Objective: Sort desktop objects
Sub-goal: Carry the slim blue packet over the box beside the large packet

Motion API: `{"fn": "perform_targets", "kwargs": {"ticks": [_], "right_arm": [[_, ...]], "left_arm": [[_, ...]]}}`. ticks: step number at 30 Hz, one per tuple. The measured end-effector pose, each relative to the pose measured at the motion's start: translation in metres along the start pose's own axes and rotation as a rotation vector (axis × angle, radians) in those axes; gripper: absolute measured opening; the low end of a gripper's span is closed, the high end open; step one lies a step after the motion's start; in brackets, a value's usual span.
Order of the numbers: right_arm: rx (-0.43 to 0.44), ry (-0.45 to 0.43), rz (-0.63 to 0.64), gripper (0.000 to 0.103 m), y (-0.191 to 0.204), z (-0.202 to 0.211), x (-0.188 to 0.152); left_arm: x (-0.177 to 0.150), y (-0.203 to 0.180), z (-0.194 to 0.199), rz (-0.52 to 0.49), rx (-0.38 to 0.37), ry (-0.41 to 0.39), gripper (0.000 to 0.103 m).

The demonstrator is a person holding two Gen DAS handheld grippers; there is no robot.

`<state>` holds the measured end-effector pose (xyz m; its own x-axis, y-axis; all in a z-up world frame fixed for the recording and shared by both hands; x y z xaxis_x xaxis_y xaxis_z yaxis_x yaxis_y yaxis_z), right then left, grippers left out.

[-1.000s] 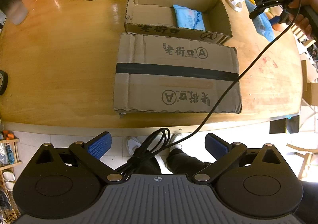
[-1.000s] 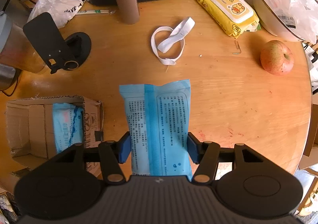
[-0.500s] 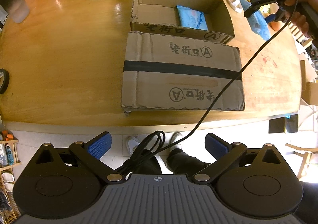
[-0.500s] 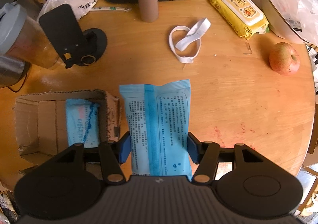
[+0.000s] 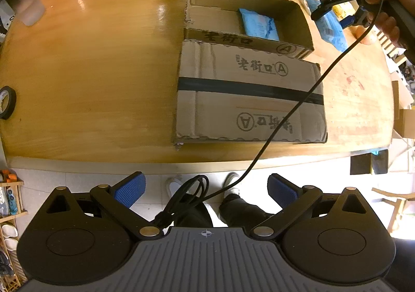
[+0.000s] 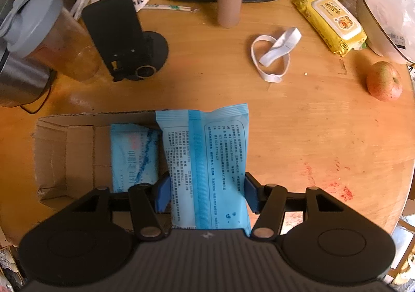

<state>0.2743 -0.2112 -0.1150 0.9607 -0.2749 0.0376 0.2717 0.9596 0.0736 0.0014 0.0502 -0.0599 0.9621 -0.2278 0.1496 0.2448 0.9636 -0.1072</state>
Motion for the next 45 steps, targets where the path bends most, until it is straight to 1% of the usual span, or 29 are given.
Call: {"fn": "perform_targets", "kwargs": {"ticks": [11, 23, 45], "right_arm": [[0.010, 0.001, 0.012, 0.060, 0.031, -0.001, -0.008], [0.020, 0.015, 0.023, 0.060, 0.056, -0.008, -0.013], [0.045, 0.020, 0.033, 0.060, 0.093, -0.012, -0.019]], "left_arm": [[0.000, 0.018, 0.000, 0.005, -0.002, -0.002, 0.103], [0.000, 0.034, -0.001, 0.022, 0.003, -0.002, 0.103], [0.000, 0.040, 0.000, 0.040, 0.001, -0.008, 0.103]]}}
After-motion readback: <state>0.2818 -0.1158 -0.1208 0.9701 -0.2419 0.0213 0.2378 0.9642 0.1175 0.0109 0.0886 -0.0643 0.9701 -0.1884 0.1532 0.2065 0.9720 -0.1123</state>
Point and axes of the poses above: each gripper's, at about its wrist camera, not at the fingertips, and z roughly against the way its jaws point, y to its left, x to its top, the point moved 4 cm from there along -z, roughly the way its jaws point, and after that the axes turned 12 degrees about -z, right-handed, at the moved point
